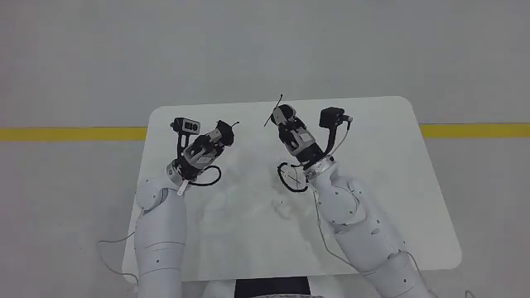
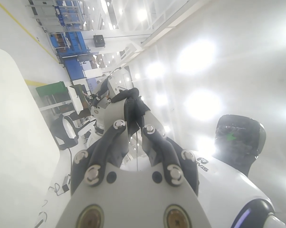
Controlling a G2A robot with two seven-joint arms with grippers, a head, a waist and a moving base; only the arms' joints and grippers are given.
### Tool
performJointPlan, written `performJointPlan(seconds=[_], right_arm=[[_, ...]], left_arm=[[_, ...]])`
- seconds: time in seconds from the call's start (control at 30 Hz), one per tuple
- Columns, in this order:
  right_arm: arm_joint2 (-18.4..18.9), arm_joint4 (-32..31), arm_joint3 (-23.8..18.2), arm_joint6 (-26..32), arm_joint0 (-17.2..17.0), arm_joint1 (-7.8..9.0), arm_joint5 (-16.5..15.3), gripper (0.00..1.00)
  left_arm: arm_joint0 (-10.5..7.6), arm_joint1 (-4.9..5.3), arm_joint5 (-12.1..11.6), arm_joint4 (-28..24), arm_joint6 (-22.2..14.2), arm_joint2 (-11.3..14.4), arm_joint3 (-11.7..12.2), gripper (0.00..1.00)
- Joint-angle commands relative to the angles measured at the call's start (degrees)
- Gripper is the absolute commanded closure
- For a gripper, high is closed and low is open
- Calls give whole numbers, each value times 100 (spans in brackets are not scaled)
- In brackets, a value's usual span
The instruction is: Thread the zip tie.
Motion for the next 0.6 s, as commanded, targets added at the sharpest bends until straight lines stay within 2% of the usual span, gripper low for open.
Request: performJointPlan(seconds=[0.0,0.43,0.57], right_arm=[[0,0,0,0,0,0,0,100],[-5,4,-6,5,-7,0,-7,100],[-17,-33,1,-34,14,-2,-168,100]], left_arm=[[0,0,0,0,0,0,0,100],[0,0,0,0,0,0,0,100],[0,0,0,0,0,0,0,100]])
